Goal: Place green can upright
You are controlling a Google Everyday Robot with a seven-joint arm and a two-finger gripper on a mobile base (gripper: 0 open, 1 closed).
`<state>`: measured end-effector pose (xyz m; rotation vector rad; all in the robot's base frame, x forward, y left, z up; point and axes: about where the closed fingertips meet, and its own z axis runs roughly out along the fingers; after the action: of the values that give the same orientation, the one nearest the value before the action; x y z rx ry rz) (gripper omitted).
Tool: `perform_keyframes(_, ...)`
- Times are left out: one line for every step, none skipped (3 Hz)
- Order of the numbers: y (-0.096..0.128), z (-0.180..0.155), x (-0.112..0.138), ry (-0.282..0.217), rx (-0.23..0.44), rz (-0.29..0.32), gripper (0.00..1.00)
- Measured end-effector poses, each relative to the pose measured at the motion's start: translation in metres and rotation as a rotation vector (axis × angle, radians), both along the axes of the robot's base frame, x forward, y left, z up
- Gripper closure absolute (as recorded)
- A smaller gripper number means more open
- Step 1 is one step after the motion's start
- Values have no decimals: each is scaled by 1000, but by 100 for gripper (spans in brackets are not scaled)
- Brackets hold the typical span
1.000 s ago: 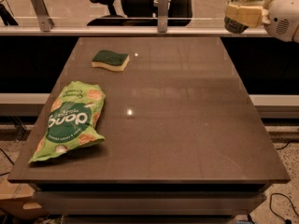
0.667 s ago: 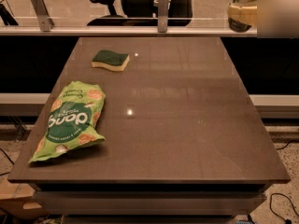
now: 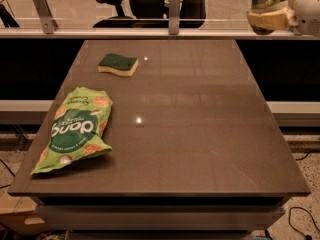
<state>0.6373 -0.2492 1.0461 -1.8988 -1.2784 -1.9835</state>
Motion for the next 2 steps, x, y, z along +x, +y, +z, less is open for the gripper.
perform_keyframes(0,0,0,0,0,0,100)
perform_keyframes(8,-4,4,-74,-143,-41,100)
